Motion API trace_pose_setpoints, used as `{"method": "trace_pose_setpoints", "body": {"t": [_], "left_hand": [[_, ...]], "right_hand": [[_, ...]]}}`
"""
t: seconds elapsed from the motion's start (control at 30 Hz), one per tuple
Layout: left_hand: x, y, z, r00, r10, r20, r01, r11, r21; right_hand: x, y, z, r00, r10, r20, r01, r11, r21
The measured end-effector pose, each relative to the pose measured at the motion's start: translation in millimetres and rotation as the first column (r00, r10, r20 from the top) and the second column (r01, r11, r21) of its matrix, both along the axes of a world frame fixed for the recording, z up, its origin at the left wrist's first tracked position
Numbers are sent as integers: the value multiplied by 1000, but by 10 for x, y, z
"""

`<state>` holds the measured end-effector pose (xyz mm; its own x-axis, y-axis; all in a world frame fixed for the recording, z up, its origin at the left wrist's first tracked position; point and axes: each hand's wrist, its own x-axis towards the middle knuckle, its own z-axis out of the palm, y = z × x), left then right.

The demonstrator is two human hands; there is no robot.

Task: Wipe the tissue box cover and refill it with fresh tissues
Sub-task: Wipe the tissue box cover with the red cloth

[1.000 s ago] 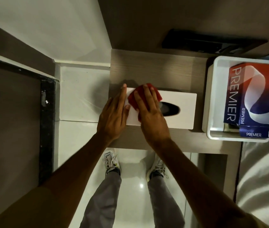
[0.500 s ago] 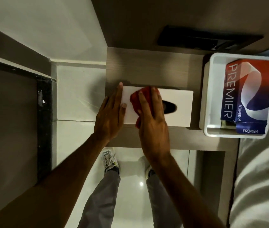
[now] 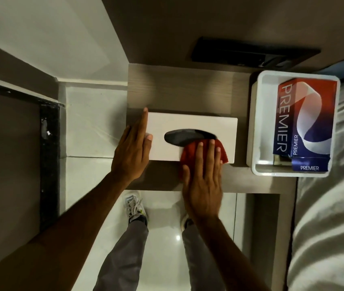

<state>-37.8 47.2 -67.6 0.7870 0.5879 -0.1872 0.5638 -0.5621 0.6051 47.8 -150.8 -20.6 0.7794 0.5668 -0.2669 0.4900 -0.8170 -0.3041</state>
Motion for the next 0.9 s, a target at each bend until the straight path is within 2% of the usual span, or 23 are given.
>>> {"method": "trace_pose_setpoints", "body": {"t": [0.07, 0.2, 0.3, 0.4, 0.47, 0.6, 0.77, 0.9], "left_hand": [[-4, 9, -12, 1000, -5, -4, 5, 1000, -1], [-12, 29, -20, 1000, -12, 0, 12, 1000, 16], [-8, 31, -11, 1000, -20, 10, 20, 1000, 19], [-7, 32, -17, 1000, -13, 18, 13, 1000, 4], [-11, 27, -26, 1000, -10, 27, 10, 1000, -5], [-2, 28, -9, 999, -7, 50, 7, 1000, -12], [-6, 39, 23, 999, -24, 36, 24, 1000, -1], [-4, 28, 13, 999, -14, 39, 14, 1000, -6]], "right_hand": [[-32, 193, -21, 999, -39, -7, 39, 999, 2], [38, 139, -90, 997, 70, 29, -71, 997, 24], [206, -61, -68, 999, -34, -14, 35, 996, 79], [275, 107, -61, 988, -144, -58, 149, 983, 104], [264, 271, -76, 995, -87, -43, 91, 991, 94], [241, 160, -75, 987, 159, -17, -159, 986, 43], [270, -147, 29, 998, 13, -69, -12, 1000, 5], [321, 36, 99, 986, -117, -116, 126, 990, 68]]}}
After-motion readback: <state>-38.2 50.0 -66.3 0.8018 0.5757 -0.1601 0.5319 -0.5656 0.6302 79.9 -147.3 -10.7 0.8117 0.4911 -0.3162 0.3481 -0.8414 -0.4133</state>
